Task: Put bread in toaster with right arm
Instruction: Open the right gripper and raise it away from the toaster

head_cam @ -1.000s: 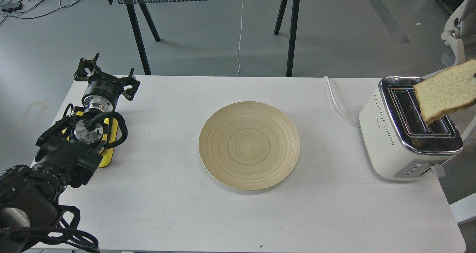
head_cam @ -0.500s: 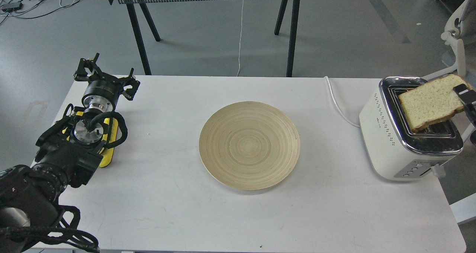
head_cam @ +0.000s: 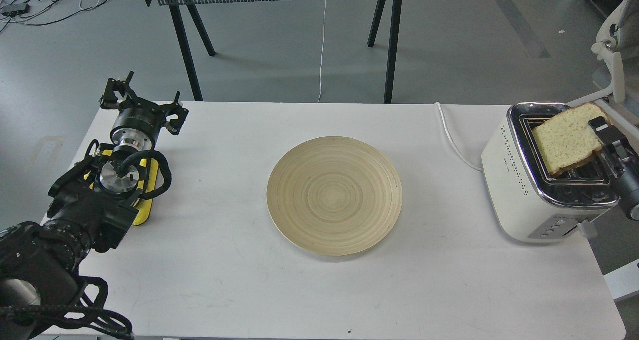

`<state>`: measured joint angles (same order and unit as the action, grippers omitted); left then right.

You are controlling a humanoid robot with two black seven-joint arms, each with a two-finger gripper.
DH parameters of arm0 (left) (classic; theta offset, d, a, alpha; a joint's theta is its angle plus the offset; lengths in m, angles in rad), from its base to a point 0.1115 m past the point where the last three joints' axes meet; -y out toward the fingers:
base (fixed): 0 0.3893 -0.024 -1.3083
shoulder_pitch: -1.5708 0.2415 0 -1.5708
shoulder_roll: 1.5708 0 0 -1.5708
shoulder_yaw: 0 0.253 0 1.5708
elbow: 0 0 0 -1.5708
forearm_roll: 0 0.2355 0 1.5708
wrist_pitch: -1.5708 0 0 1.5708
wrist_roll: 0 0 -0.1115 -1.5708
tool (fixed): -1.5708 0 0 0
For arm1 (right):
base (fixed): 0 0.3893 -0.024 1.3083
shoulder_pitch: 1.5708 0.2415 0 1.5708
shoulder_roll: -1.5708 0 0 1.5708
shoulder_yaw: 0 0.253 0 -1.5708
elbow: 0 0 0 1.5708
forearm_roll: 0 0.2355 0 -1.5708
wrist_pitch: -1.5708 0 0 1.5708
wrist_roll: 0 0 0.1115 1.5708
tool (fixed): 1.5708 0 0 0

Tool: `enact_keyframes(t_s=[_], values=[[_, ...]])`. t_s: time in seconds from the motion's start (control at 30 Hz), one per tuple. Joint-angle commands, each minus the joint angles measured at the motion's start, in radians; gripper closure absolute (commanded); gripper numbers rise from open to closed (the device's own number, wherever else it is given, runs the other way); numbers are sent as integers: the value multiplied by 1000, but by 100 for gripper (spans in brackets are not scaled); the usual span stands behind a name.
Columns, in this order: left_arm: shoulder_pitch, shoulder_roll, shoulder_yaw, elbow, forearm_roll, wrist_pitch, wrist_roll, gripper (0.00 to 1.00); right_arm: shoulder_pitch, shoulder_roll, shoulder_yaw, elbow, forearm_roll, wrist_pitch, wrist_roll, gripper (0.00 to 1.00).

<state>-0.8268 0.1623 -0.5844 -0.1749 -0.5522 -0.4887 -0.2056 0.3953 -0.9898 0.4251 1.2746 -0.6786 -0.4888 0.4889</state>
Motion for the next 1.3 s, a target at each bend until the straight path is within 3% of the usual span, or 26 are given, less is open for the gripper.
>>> enact_keyframes(t_s=[0.0, 0.43, 0.57, 0.73, 0.83, 0.97, 1.27], values=[[0, -1, 0, 0, 0, 0, 0, 0, 2, 25, 12, 6, 2, 0, 0, 6], [0, -1, 0, 0, 0, 0, 0, 0, 31, 40, 24, 60, 7, 0, 0, 4], [0, -1, 0, 0, 0, 0, 0, 0, 48, -22, 107, 179, 20, 0, 0, 4], [0, 2, 0, 0, 0, 0, 0, 0, 71, -1, 277, 192, 77, 0, 0, 4], [0, -1, 0, 0, 0, 0, 0, 0, 74, 78, 359, 174, 190, 0, 0, 3], [0, 2, 0, 0, 0, 0, 0, 0, 91, 270, 402, 118, 283, 169, 0, 3], [0, -1, 0, 0, 0, 0, 0, 0, 80, 677, 386, -134, 284, 332, 0, 2]])
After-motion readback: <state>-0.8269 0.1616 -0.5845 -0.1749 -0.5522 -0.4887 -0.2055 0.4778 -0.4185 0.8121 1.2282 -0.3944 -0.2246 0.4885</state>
